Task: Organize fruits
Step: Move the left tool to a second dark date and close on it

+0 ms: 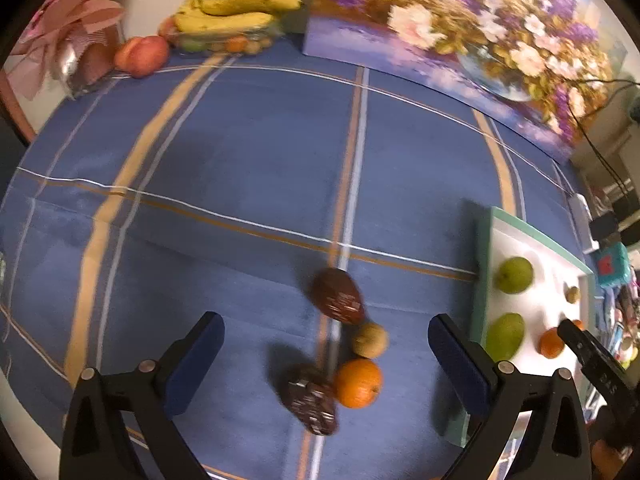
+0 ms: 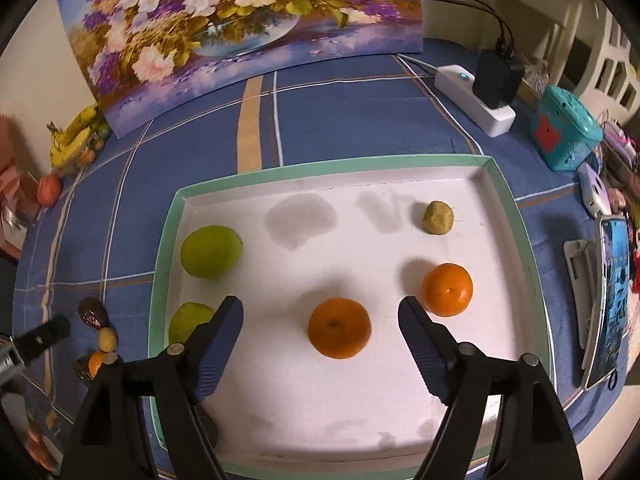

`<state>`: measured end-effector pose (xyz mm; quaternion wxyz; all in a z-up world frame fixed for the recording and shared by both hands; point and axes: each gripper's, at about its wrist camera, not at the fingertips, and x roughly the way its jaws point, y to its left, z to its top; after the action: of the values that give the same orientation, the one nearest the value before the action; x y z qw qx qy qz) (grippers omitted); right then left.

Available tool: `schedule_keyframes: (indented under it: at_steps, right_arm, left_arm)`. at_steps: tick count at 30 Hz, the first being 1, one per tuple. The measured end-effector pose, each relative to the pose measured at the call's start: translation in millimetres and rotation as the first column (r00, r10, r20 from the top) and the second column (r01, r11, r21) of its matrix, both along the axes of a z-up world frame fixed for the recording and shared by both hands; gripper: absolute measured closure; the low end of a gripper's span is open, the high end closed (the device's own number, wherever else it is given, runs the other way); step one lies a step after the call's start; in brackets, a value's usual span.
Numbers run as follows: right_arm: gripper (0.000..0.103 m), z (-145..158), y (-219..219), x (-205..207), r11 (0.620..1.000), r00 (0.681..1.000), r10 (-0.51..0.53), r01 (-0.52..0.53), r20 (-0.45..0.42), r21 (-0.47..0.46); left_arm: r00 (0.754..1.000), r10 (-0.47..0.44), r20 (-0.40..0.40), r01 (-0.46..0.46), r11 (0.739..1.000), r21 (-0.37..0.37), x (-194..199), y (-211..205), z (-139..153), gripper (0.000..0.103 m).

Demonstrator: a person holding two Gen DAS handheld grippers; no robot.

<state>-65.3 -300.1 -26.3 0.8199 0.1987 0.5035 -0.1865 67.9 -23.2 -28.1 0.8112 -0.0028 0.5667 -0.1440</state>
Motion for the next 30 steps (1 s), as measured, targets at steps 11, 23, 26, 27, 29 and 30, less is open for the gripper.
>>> schedule_keyframes:
  at_steps: [11, 23, 26, 27, 29, 30]
  right_arm:
    - [0.009, 12, 50, 9, 0.993, 0.996, 0.091, -0.09, 0.019, -0.074]
    - [0.009, 34, 89, 28, 0.982, 0.979, 0.179, -0.172, 0.092, -0.084]
    - [0.009, 40, 93, 29, 0.984, 0.977, 0.174, -0.168, 0.123, -0.058]
    - [0.009, 41, 94, 28, 0.985, 0.976, 0.171, -0.167, 0.136, -0.039]
    - [0.009, 40, 96, 30, 0.987, 0.976, 0.161, -0.163, 0.148, 0.002]
    - [0.009, 39, 97, 30, 0.987, 0.977, 0.155, -0.158, 0.149, 0.011]
  left_arm:
    - [0.998, 0.062, 0.033, -0.062, 0.998, -0.024, 13, 32, 4, 0.0]
    - [0.996, 0.081, 0.048, -0.077, 0.994, -0.082, 11, 53, 4, 0.0]
    - [0.997, 0.066, 0.029, -0.064, 0.996, -0.07, 8, 58, 1, 0.0]
    - [0.998, 0.064, 0.021, -0.063, 0.996, -0.057, 7, 59, -2, 0.0]
    - [0.998, 0.057, -0.004, -0.057, 0.997, -0.05, 3, 60, -7, 0.0]
    - [0.998, 0.052, -0.022, -0.053, 0.997, -0.056, 2, 60, -9, 0.0]
